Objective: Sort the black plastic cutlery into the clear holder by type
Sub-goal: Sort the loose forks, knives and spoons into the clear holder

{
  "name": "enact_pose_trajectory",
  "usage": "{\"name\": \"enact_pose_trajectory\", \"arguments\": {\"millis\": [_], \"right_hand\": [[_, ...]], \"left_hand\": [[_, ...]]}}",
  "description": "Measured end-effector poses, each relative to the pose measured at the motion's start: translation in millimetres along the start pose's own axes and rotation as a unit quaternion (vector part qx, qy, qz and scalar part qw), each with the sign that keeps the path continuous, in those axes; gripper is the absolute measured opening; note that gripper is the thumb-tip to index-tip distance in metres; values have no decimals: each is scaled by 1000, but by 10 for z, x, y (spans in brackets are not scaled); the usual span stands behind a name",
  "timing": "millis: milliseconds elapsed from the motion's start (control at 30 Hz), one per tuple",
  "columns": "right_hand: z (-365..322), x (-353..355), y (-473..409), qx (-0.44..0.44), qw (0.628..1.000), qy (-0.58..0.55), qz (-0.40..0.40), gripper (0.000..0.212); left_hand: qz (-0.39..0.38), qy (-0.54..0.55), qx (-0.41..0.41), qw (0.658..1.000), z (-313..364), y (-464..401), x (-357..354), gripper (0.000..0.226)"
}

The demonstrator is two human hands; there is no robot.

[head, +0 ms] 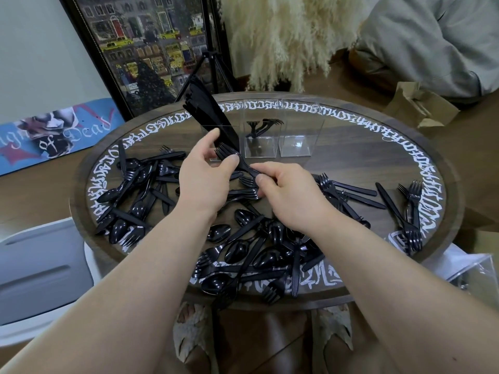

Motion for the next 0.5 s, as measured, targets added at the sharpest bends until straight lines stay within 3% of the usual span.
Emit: {"name": "enact_pose_trajectory", "arguments": {"millis": [33,100,200,333,433,500], "right_hand": [[-8,3,4,4,1000,-7,7,34],[-17,20,14,8,999,-29,26,31],[-15,21,25,7,998,-53,31,14],[2,17,6,1,996,-84,18,5],[-6,129,7,22,996,-24,79,6],[-32,225,17,33,991,-26,130,21]], "left_hand": [[-12,18,26,999,-34,-3,-18,40],[-63,69,104,990,-134,5,-110,13],[-137,123,187,965,-196,82,-240,21],[-149,150,152,966,-99,77,-243,26],[-158,119,122,973,-79,76,-253,20],[-190,56,93,976,-55,132,-297,18]]}}
Point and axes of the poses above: each hand's wrist, its own y-axis away from the middle knuckle, its own x-axis out of the back of the hand, z = x × y, the point moved 7 cm from there along -y, towards the middle knuckle, and after that the axes turned 7 degrees about x, right-handed, at the moved point
